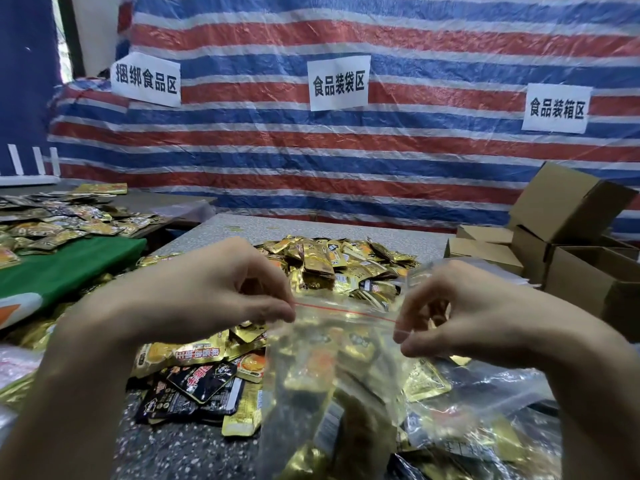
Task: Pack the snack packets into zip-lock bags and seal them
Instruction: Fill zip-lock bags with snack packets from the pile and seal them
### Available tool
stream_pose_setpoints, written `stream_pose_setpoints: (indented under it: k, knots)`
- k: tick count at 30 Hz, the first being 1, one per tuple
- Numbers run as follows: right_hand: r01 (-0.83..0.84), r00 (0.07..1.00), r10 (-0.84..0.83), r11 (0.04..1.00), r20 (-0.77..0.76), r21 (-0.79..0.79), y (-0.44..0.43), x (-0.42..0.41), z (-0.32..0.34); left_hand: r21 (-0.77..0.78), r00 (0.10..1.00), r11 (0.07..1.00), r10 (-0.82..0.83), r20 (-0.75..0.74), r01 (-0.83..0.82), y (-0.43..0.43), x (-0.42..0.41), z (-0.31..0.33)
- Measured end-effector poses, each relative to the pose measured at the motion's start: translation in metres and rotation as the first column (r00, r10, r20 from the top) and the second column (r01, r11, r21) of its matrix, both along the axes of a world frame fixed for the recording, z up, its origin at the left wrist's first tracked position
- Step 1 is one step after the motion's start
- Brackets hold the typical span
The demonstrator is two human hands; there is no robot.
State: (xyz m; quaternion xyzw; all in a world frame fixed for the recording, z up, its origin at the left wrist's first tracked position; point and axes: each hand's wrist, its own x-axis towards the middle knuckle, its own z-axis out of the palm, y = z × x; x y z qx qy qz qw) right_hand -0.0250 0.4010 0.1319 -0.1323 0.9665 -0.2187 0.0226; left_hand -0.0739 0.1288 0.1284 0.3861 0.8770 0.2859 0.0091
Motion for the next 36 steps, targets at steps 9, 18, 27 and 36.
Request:
stream_pose_setpoints:
  k: [9, 18, 27, 36]
  knots:
    - [-0.031, 0.990, 0.018, 0.995, -0.140, -0.094, 0.005, 0.015, 0.011, 0.285, 0.997, 0.957, 0.066, -0.030, -0.055, -0.007, 0.002, 0.005]
    - [-0.180, 0.965, 0.139, 0.967, -0.222, -0.178, 0.000, 0.021, 0.015, 0.154, 0.996, 0.984, 0.090, 0.007, -0.090, -0.014, -0.006, 0.002]
    - [-0.260, 0.959, 0.229, 0.945, -0.164, -0.197, 0.014, 0.025, 0.016, 0.198, 0.999, 0.980, -0.008, -0.034, 0.015, -0.019, -0.001, 0.003]
    - [-0.277, 0.930, 0.168, 0.904, -0.327, -0.325, 0.019, 0.026, 0.017, 0.270, 0.997, 0.962, 0.063, -0.042, -0.049, -0.026, -0.007, 0.003]
